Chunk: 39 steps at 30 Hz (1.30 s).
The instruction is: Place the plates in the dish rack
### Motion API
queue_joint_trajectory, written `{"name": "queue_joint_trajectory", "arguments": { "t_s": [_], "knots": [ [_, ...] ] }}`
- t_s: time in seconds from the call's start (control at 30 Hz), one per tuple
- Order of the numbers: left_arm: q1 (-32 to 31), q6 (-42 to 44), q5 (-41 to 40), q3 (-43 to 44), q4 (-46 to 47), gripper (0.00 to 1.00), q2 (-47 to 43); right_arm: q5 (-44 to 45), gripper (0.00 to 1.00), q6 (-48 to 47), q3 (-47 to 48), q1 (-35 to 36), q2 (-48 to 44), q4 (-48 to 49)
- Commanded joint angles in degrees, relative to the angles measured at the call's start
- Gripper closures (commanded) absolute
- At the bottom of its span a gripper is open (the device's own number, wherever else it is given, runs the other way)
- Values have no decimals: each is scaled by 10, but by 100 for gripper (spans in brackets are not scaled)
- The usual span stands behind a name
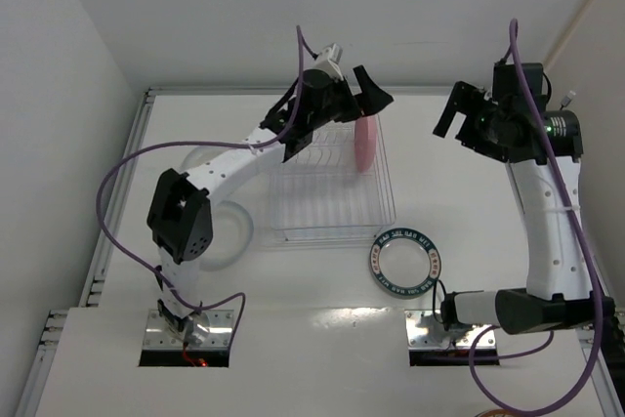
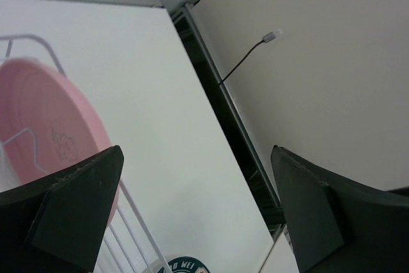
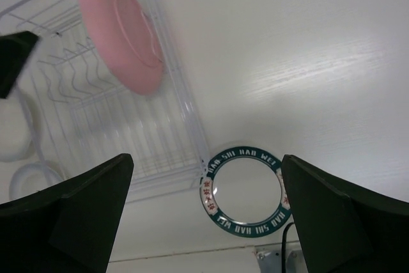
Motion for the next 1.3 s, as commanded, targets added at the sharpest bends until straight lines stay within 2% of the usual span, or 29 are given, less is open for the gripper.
{"name": "queue_joint_trajectory", "arguments": {
  "t_s": [0.0, 0.1, 0.2, 0.3, 0.37, 0.5, 0.67, 0.83, 0.93, 1.07, 1.27],
  "knots": [
    [18, 36, 43, 36, 33, 0, -68, -3, 0, 13, -32, -23, -10, -34],
    [18, 85, 50, 29, 4, 0, -100, -14, 0, 36, -114, -54, -20, -75],
    [18, 136, 55, -6, -8, 0, -150, -55, 0, 42, -281, -96, -77, -80],
    [18, 180, 60, -48, -27, 0, -193, -94, 0, 42, -387, -153, -130, -75],
    [18, 234, 26, -68, -65, 0, -233, -119, 0, 36, -452, -159, -136, -58],
    [18, 270, -27, -112, -103, 0, -295, -169, 0, 36, -545, -159, -141, -13],
    [39, 283, -27, -148, -136, 0, -333, -186, 0, 42, -620, -164, -161, 38],
    [39, 283, -27, -148, -173, 0, -339, -180, 0, 61, -673, -164, -155, 84],
    [44, 283, -27, -148, -187, 0, -339, -174, 1, 68, -686, -164, -126, 115],
    [44, 301, -41, -143, -197, 0, -344, -162, 5, 78, -704, -164, -42, 178],
    [64, 313, -53, -137, -203, 0, -349, -153, 15, 78, -696, -164, 10, 209]
  ]
}}
